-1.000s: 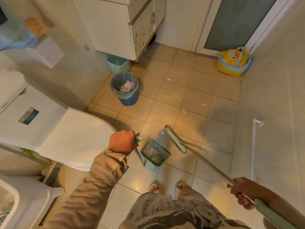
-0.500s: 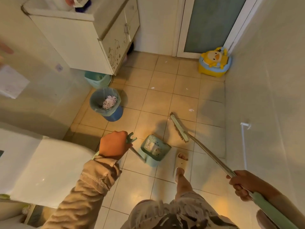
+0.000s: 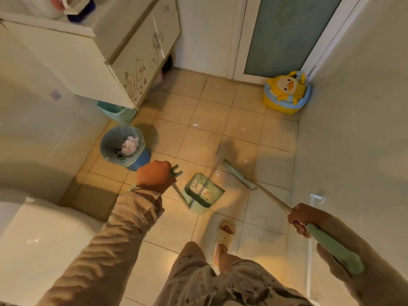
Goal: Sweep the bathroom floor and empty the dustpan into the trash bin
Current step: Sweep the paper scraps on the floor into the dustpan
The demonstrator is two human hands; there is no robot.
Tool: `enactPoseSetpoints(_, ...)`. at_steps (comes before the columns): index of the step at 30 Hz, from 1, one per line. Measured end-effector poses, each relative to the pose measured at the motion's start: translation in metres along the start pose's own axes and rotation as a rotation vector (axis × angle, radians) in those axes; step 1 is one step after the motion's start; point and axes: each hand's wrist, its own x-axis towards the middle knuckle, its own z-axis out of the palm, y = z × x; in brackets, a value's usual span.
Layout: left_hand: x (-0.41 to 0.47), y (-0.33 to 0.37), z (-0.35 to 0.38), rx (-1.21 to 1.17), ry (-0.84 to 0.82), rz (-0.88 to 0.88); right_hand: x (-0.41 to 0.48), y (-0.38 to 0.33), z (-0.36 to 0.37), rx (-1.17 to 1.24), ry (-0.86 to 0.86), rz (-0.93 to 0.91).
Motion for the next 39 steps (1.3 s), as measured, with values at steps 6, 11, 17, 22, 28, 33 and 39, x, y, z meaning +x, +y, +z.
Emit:
enactPoseSetpoints(6,0.04,0.009,-0.022,0.058,-0.126,-0.008,0.022,-0.048,0.001,-0.192,0.02,-0.016)
enactPoseSetpoints(11,0.039,0.015,-0.016,0.147,-0.069,0.051,0.03,-0.057,0.029,-0.413,-0.019,-0.01)
enactPoseSetpoints(17,0.023,0.011,0.004,0.117,-0.039,0.096,0.019,-0.043,0.019,-0.464,-0.13,0.0)
enactPoseSetpoints(22,0.022,0.003,0.005,0.098,-0.036,0.11,-0.013,-0.014,-0.016,-0.209,-0.237,0.038)
enactPoseSetpoints(28,0.02,0.001,0.003,0.121,-0.026,0.137,-0.023,-0.015,-0.003,-0.237,-0.145,-0.02)
enactPoseSetpoints(33,0.018,-0.007,0.004,0.117,-0.039,0.127,-0.006,-0.039,0.026,-0.264,-0.036,-0.037)
enactPoseSetpoints(39,0.014,-0.005,0.01,0.132,-0.015,0.159,0.007,-0.047,0.061,-0.388,-0.072,-0.022)
